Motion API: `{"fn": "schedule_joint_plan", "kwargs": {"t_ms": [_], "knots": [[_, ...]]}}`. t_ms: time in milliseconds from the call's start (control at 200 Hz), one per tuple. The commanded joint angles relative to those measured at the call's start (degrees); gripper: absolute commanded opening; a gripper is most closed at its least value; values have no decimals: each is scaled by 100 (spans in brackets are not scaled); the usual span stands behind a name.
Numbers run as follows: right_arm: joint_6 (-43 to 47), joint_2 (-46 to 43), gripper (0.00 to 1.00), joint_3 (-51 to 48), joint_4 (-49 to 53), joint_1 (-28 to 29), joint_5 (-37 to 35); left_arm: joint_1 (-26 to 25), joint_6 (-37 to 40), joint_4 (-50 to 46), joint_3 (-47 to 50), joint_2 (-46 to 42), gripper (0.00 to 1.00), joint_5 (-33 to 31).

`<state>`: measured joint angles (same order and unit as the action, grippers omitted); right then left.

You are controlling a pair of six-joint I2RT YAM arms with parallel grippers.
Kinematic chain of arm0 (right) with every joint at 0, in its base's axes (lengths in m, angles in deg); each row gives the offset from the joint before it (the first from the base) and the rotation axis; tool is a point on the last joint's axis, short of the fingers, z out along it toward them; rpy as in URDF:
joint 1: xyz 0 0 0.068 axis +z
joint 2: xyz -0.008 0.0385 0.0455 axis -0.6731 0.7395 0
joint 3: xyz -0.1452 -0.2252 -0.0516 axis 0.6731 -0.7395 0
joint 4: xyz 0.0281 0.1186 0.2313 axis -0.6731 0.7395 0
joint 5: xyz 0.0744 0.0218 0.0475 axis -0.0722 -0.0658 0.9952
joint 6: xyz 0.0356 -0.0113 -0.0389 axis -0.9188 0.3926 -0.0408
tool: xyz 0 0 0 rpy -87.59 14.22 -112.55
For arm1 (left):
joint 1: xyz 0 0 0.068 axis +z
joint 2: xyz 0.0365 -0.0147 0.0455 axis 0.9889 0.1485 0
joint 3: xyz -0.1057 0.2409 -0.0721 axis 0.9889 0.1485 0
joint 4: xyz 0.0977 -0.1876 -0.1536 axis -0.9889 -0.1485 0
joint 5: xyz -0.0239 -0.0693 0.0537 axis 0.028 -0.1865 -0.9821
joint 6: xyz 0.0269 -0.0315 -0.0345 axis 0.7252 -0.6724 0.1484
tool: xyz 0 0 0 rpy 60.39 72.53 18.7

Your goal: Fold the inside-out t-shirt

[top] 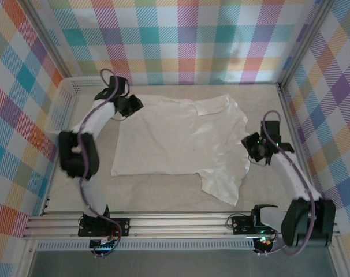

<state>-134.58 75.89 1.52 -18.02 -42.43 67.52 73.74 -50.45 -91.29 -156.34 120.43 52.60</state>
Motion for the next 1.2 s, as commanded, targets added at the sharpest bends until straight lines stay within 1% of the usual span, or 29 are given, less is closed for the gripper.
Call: {"fn": "schedule_joint_plan", "kwargs": {"t_ms": [0,90,120,170,280,360,445,560,680,740,850,890,925,960,980,1005,1040,1115,1155,1195], "knots": [[445,-85,39,-416,895,-106,-576,26,168,615,1349,-1660,26,4],[605,71,43,-588,917,-146,-584,29,390,510,2351,-2821,30,-492],[708,143,44,-645,784,-146,-561,34,528,423,2594,-3160,36,-718],[799,255,45,-758,514,-145,-535,51,794,244,2902,-3658,42,-1003],[922,507,41,-871,-3,-146,-388,110,1068,-129,3319,-4453,56,-1250],[978,700,39,-851,-227,-146,-302,120,1073,-392,3531,-4770,63,-1314],[1006,959,35,-819,-404,-146,-206,119,969,-509,3829,-5015,69,-1333],[964,1230,34,-790,-428,-141,-194,125,666,-667,4145,-5204,77,-1355],[873,1275,33,-863,-414,-138,-180,131,411,-1015,4193,-5264,83,-1502],[873,1236,27,-904,-424,-142,-182,134,361,-1229,4180,-5267,86,-1634],[838,986,1,-771,-201,-145,-238,204,176,-1666,4190,-5137,93,-1871],[777,760,0,-693,-43,-152,-336,262,66,-1837,4192,-5032,95,-1833],[730,511,0,-644,55,-155,-422,316,-30,-1979,4210,-4928,96,-1771],[699,241,0,-617,133,-150,-511,368,-129,-2103,4247,-4823,94,-1739],[670,86,0,-607,168,-154,-555,410,-173,-2162,4277,-4748,90,-1712],[634,-108,0,-599,220,-153,-630,458,-210,-2187,4338,-4657,83,-1635],[589,-325,0,-572,329,-155,-753,562,-234,-2195,4440,-4519,78,-1479],[522,-673,0,-541,467,-154,-914,709,-325,-2048,4659,-4255,76,-1194],[502,-774,0,-542,478,-144,-903,745,-388,-1930,4696,-4104,76,-1031],[487,-828,0,-535,484,-155,-859,783,-522,-1845,4758,-3997,74,-966]]}}
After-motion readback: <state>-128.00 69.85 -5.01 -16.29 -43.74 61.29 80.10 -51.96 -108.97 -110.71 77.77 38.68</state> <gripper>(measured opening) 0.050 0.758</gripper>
